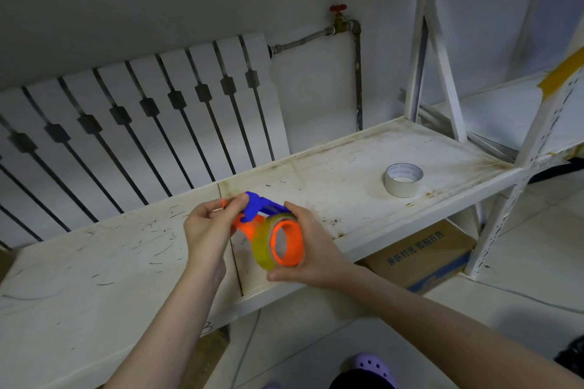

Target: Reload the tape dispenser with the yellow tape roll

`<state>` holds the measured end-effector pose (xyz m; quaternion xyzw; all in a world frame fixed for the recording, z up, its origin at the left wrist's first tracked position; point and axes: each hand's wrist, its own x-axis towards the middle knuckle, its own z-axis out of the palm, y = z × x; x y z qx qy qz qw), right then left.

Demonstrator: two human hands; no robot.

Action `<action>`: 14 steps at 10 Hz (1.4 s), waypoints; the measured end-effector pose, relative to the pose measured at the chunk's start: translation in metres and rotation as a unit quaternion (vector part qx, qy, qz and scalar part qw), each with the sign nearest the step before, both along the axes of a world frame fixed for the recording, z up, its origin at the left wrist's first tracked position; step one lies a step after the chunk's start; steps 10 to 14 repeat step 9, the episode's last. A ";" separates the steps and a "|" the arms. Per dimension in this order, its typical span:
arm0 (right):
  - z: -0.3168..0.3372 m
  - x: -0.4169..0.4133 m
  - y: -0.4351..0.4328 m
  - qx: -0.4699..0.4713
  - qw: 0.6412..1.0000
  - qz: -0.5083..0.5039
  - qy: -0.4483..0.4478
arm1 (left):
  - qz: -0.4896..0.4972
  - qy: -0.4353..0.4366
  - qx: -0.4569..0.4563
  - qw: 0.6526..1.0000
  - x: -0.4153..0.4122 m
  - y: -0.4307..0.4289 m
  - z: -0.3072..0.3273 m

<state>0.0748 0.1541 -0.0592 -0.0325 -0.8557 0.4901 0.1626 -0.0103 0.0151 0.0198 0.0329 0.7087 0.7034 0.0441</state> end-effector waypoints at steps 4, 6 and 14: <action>-0.004 -0.004 0.084 0.089 0.958 -0.272 -0.017 | -0.104 -0.122 -0.068 0.985 0.005 0.032 -0.002; -0.010 -0.023 0.142 0.236 0.899 -0.349 -0.118 | -0.099 -0.070 -0.081 0.989 -0.001 0.053 0.002; 0.011 -0.019 0.119 0.234 0.925 -0.298 -0.040 | -0.107 -0.034 -0.100 0.989 -0.005 0.061 0.016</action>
